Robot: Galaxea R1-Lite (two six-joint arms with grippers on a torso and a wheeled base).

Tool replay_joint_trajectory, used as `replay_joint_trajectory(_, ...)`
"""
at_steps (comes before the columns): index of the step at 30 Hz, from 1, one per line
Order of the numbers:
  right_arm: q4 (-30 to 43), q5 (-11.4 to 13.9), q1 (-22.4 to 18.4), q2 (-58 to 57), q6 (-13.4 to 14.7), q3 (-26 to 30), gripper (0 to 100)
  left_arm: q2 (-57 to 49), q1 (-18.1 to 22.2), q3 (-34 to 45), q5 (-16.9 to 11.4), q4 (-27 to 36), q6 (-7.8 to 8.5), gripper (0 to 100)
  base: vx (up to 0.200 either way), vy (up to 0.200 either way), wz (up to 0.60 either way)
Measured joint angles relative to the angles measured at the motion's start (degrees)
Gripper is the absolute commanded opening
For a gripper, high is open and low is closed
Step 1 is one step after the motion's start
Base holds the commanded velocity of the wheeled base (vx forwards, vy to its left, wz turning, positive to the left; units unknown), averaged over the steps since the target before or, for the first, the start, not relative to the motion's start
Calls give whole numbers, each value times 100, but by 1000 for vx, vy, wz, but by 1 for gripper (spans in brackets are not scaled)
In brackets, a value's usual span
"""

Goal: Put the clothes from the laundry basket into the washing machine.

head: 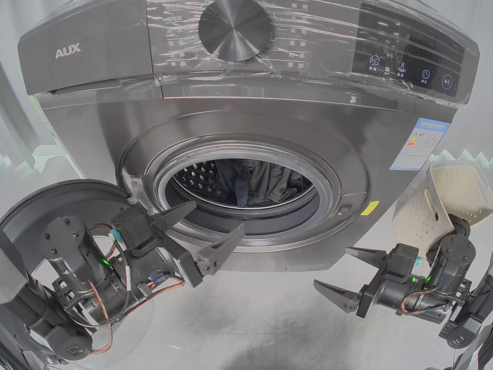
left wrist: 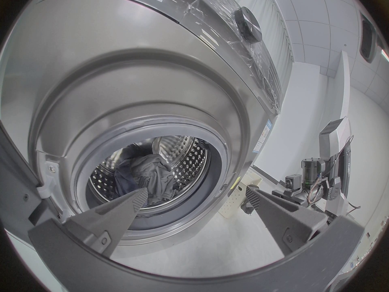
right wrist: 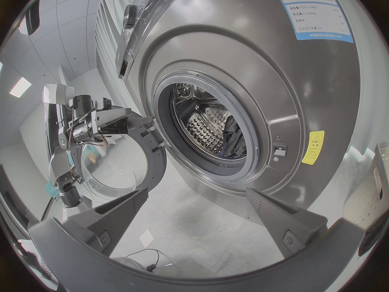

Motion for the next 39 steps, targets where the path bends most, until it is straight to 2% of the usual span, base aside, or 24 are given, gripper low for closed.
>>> replay_joint_trajectory(7, 0, -68, -212, -51, -30, -11, 100, 9, -33, 9, 284, 5, 76, 100, 0, -200, 0)
replay_joint_trajectory(15, 0, -140, -478, -241, -46, 29, 100, 26, -79, 124, 317, 9, 119, 100, 0, -200, 0)
replay_joint_trajectory(20, -2, -363, -552, -400, -50, 77, 100, 28, -104, 240, 312, 7, 232, 100, 0, -200, 0)
replay_joint_trajectory(29, -2, -396, -568, -521, -46, 156, 100, 35, -118, 352, 350, 0, 284, 100, 0, 0, 0)
replay_joint_trajectory(33, 4, -394, -573, -547, -35, 265, 100, -5, -66, 480, 700, 0, 341, 100, -50, 0, 0)
replay_joint_trajectory(39, 107, -394, -795, -851, -15, 421, 100, -396, -30, 817, 909, -2, 391, 100, -167, 0, 0)
